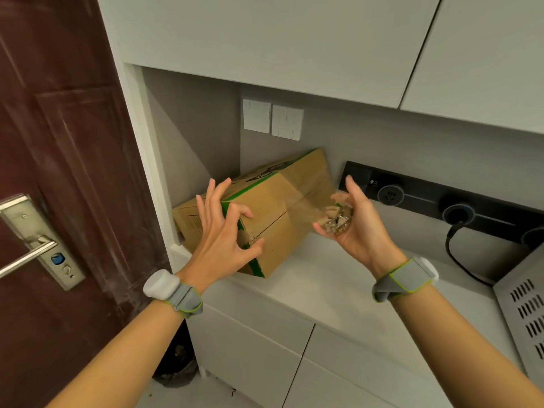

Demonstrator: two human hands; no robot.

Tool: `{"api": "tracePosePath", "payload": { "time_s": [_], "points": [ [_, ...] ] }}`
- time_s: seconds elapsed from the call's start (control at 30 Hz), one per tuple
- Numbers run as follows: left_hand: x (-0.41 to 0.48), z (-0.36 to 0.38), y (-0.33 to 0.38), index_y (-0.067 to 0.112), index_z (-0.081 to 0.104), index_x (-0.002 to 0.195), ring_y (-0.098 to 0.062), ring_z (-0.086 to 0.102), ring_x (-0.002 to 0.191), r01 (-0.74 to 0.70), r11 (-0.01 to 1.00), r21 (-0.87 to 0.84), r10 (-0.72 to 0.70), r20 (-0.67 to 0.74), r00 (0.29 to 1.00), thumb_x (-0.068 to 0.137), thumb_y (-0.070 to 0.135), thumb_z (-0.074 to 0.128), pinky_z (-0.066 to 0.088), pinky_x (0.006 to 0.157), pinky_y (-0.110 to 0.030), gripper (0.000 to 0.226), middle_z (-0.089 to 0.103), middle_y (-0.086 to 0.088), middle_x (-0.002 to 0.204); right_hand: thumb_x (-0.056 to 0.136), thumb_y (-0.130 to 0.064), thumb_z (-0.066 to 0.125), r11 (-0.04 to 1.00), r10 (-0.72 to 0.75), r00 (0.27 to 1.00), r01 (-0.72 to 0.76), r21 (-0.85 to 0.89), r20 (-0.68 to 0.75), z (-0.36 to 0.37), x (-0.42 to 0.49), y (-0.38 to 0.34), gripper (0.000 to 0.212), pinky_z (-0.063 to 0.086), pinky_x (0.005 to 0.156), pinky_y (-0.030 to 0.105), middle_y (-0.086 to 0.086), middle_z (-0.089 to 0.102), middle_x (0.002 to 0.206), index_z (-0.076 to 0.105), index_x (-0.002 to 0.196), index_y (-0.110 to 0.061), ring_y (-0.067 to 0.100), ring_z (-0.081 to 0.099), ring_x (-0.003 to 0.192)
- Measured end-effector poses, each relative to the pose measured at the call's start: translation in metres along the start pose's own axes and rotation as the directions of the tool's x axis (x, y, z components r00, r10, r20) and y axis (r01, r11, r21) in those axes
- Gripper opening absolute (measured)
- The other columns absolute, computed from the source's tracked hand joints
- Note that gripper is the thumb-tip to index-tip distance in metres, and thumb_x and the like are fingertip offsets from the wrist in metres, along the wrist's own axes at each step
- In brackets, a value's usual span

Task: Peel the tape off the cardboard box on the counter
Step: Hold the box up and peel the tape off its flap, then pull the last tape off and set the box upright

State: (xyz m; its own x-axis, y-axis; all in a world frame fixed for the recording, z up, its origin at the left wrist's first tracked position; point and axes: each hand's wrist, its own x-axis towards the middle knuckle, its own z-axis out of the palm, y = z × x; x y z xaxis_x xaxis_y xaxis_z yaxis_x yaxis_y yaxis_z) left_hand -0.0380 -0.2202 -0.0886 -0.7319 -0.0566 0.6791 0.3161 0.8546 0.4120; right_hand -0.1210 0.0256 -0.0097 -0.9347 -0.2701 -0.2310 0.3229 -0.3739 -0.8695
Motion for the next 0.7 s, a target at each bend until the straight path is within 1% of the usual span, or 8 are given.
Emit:
{"api": "tracePosePath", "payload": {
  "time_s": [0.07,0.17,0.27,0.33,0.4,0.47,0.57,0.7],
  "points": [
    [0.0,-0.001,-0.002,0.024,0.045,0.111,-0.034,-0.01,0.16,-0.007,1.0,-0.011,0.007,0.001,1.0,0.079,0.05,0.07,-0.01,0.124,-0.065,0.048,0.015,-0.013,0.165,0.088,-0.055,0.071,0.994,0.048,0.994,-0.038,-0.101,0.103,-0.002,-0.004,-0.001,0.047,0.058,0.068,0.041,0.003,0.052,0.069,0.062,0.101,-0.011,0.017,0.058,0.063],
    [-0.002,-0.004,-0.002,0.024,0.046,0.111,-0.034,-0.008,0.16,-0.027,0.999,-0.021,0.027,0.008,1.0,0.079,0.048,0.071,-0.009,0.124,-0.065,0.047,0.02,-0.013,0.162,0.086,-0.037,0.077,0.942,0.099,0.98,-0.037,-0.334,0.171,-0.003,-0.008,0.001,0.038,0.054,0.061,0.033,-0.001,0.05,0.06,0.063,0.104,-0.007,0.012,0.052,0.054],
    [-0.007,-0.006,-0.002,0.023,0.046,0.108,-0.034,-0.004,0.16,-0.067,0.997,-0.029,0.067,0.019,0.998,0.079,0.044,0.072,-0.007,0.123,-0.068,0.044,0.026,-0.013,0.159,0.085,-0.025,0.081,0.818,0.165,0.967,-0.025,-0.574,0.193,-0.006,-0.011,0.003,0.032,0.039,0.052,0.031,0.001,0.04,0.056,0.062,0.102,-0.005,0.016,0.041,0.047],
    [-0.01,-0.01,-0.004,0.024,0.045,0.106,-0.033,-0.002,0.16,-0.079,0.996,-0.051,0.08,0.025,0.996,0.079,0.042,0.072,-0.006,0.123,-0.069,0.043,0.028,-0.013,0.158,0.091,-0.012,0.074,0.778,0.178,0.966,-0.021,-0.627,0.19,-0.01,-0.013,-0.001,0.021,0.035,0.046,0.028,0.0,0.036,0.052,0.065,0.106,-0.001,0.015,0.036,0.042],
    [-0.012,-0.015,-0.008,0.024,0.043,0.105,-0.032,-0.001,0.16,-0.067,0.994,-0.087,0.069,0.02,0.997,0.079,0.041,0.071,-0.002,0.123,-0.071,0.042,0.026,-0.01,0.158,0.09,-0.004,0.07,0.796,0.204,0.957,-0.04,-0.604,0.206,-0.015,-0.016,-0.01,0.021,0.033,0.042,0.024,-0.001,0.031,0.051,0.068,0.11,0.004,0.012,0.032,0.04],
    [-0.011,-0.023,-0.013,0.023,0.041,0.104,-0.029,0.001,0.16,-0.037,0.987,-0.157,0.039,0.008,0.999,0.082,0.041,0.071,0.007,0.123,-0.07,0.041,0.024,-0.005,0.157,0.083,-0.004,0.071,0.855,0.225,0.938,-0.06,-0.516,0.264,-0.02,-0.021,-0.019,0.02,0.032,0.039,0.022,-0.001,0.031,0.052,0.072,0.102,0.002,0.01,0.029,0.04],
    [-0.002,-0.037,-0.021,0.02,0.042,0.102,-0.022,0.013,0.158,0.032,0.966,-0.257,-0.033,0.001,0.999,0.084,0.043,0.07,0.021,0.124,-0.046,0.041,0.024,0.0,0.154,0.075,-0.008,0.076,0.959,0.179,0.907,-0.076,-0.272,0.381,-0.026,-0.024,-0.028,0.012,0.034,0.035,0.019,0.002,0.045,0.059,0.073,0.086,-0.005,0.008,0.038,0.042],
    [0.022,-0.053,-0.029,0.018,0.049,0.101,-0.005,0.029,0.143,0.078,0.971,-0.228,-0.09,-0.047,0.995,0.085,0.043,0.073,0.027,0.116,-0.018,0.038,0.03,-0.009,0.147,0.078,-0.009,0.069,0.998,0.054,0.867,-0.042,-0.037,0.495,-0.029,-0.028,-0.033,0.002,0.037,0.038,0.016,-0.003,0.041,0.053,0.068,0.08,-0.008,0.007,0.038,0.045]
  ]
}}
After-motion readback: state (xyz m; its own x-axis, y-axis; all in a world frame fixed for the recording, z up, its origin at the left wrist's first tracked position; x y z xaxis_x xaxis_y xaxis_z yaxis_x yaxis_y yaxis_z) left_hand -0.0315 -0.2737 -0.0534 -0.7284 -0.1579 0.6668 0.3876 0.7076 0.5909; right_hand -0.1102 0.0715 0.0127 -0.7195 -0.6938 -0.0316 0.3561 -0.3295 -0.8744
